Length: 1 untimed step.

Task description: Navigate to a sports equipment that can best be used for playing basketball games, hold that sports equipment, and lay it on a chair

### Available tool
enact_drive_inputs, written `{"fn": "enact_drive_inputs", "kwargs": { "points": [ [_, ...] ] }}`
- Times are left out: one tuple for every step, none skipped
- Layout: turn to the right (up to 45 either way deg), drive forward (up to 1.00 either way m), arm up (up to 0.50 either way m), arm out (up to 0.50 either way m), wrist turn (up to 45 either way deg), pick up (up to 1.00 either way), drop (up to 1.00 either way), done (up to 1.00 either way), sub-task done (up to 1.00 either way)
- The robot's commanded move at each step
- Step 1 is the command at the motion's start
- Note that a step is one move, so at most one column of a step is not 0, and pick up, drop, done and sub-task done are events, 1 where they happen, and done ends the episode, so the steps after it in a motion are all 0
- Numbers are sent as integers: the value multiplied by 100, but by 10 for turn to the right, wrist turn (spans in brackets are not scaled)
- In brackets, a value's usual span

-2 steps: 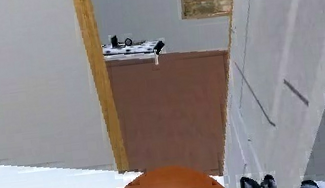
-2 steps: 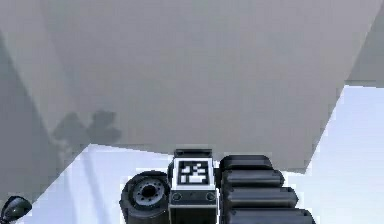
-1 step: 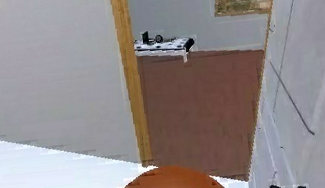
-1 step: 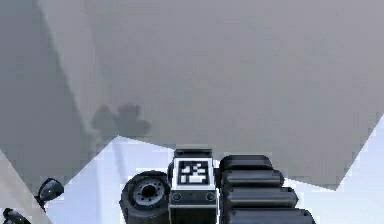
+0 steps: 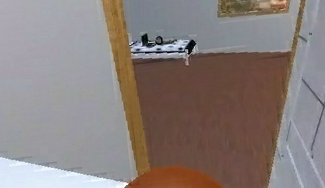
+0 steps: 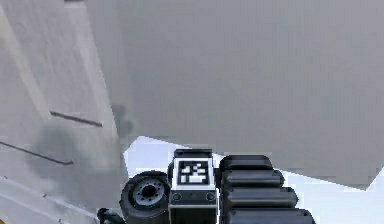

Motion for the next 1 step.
{"fn": "enact_drive_inputs", "kwargs": {
  "points": [
    [30, 0, 0, 0, 0, 0, 0, 0, 0]
  ]
}}
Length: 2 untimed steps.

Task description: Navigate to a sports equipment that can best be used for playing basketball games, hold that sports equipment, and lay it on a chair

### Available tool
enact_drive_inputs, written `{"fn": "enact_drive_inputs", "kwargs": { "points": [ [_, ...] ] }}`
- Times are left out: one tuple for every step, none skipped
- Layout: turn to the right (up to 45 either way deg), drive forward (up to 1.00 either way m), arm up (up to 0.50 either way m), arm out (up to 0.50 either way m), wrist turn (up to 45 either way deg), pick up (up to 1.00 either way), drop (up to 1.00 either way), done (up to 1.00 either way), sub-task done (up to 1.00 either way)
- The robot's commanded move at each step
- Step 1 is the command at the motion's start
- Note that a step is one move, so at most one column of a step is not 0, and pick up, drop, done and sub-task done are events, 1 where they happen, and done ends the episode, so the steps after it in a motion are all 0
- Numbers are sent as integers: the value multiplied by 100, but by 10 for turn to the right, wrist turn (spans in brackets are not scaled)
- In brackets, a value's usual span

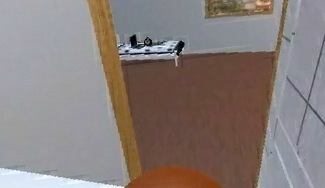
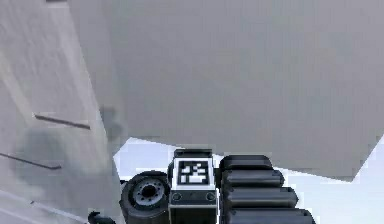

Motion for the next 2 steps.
{"fn": "enact_drive_inputs", "kwargs": {
  "points": [
    [0, 60, 0, 0, 0, 0, 0, 0, 0],
    [150, 0, 0, 0, 0, 0, 0, 0, 0]
  ]
}}
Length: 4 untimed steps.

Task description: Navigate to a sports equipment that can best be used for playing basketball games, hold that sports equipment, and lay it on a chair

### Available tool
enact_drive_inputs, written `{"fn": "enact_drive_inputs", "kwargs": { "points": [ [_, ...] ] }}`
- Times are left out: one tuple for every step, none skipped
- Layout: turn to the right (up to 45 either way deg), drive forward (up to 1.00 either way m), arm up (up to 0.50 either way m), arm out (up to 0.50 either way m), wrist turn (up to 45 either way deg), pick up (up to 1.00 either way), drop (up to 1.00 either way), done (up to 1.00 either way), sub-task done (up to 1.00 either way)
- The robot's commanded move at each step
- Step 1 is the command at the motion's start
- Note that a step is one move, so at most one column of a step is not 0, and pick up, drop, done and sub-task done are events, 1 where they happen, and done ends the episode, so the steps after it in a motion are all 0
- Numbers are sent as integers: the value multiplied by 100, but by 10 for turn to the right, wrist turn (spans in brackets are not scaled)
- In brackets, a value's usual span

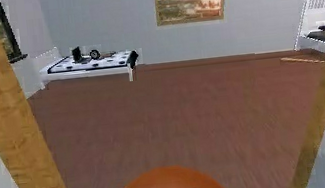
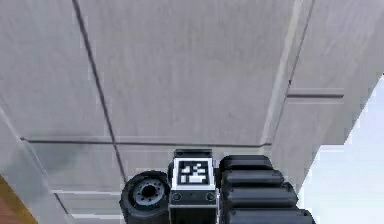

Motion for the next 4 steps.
{"fn": "enact_drive_inputs", "kwargs": {
  "points": [
    [0, 75, 0, 0, 0, 0, 0, 0, 0],
    [450, 0, 0, 0, 0, 0, 0, 0, 0],
    [210, 0, 0, 0, 0, 0, 0, 0, 0],
    [0, 40, 0, 0, 0, 0, 0, 0, 0]
  ]
}}
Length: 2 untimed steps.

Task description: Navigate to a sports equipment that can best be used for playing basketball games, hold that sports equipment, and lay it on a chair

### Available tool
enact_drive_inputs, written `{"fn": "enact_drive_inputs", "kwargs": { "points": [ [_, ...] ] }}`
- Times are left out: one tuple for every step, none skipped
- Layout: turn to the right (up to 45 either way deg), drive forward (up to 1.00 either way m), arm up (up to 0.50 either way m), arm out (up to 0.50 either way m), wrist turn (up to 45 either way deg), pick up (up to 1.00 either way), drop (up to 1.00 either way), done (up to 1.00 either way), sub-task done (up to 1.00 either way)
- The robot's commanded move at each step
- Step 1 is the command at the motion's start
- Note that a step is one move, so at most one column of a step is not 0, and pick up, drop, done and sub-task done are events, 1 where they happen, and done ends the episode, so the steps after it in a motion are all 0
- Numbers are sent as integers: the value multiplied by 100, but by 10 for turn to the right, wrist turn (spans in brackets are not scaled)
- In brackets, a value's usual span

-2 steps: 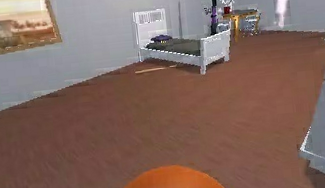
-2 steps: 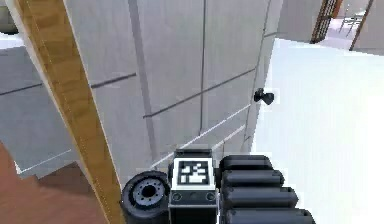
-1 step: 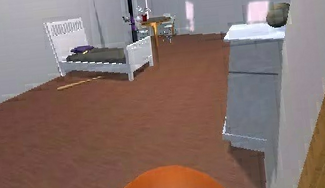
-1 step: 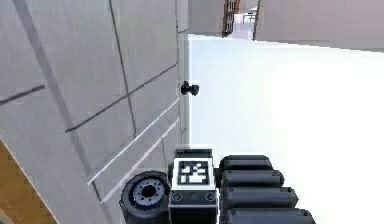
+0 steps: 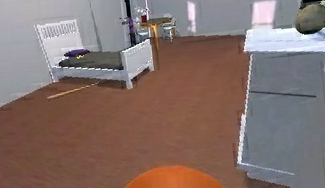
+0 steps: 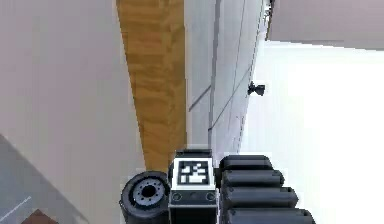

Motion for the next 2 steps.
{"fn": "enact_drive_inputs", "kwargs": {
  "points": [
    [-450, 0, 0, 0, 0, 0, 0, 0, 0],
    [-390, 0, 0, 0, 0, 0, 0, 0, 0]
  ]
}}
